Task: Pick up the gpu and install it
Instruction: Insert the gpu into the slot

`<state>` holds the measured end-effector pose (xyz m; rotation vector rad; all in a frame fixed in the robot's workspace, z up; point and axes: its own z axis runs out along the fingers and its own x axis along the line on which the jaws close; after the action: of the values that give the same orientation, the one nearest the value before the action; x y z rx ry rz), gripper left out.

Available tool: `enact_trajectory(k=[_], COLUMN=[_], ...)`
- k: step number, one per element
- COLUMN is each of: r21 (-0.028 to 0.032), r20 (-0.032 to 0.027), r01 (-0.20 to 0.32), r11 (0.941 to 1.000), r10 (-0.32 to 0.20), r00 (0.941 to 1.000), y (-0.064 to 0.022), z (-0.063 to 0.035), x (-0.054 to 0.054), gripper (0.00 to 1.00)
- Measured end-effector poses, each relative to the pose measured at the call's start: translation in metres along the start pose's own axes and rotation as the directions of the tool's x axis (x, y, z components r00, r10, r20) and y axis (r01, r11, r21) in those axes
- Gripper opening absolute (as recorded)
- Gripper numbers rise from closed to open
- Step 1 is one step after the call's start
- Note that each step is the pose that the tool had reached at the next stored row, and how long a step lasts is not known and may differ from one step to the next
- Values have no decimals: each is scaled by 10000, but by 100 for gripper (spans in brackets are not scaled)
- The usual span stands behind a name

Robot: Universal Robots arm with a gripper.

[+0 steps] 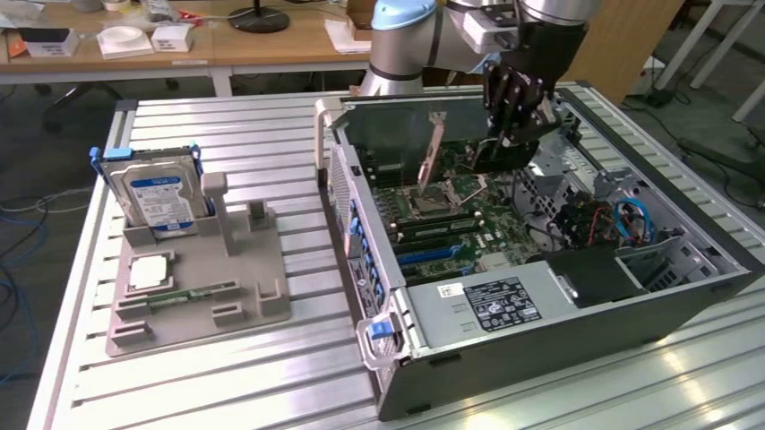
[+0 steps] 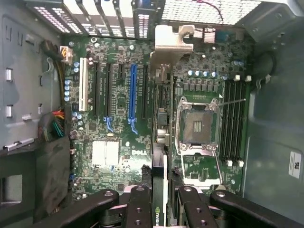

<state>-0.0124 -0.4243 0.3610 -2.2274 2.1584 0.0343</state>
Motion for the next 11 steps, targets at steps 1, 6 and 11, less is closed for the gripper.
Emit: enact_trajectory(k=[1,6,11], r21=[4,110,141], r20=[0,-40,-48], r01=[21,-229,-320], r11=[10000,9997,9994], r10=[-21,230,321], r00=[10000,9997,9995], y=[6,27,67], z=[8,66,148], x=[2,6,35], gripper=[26,26,26])
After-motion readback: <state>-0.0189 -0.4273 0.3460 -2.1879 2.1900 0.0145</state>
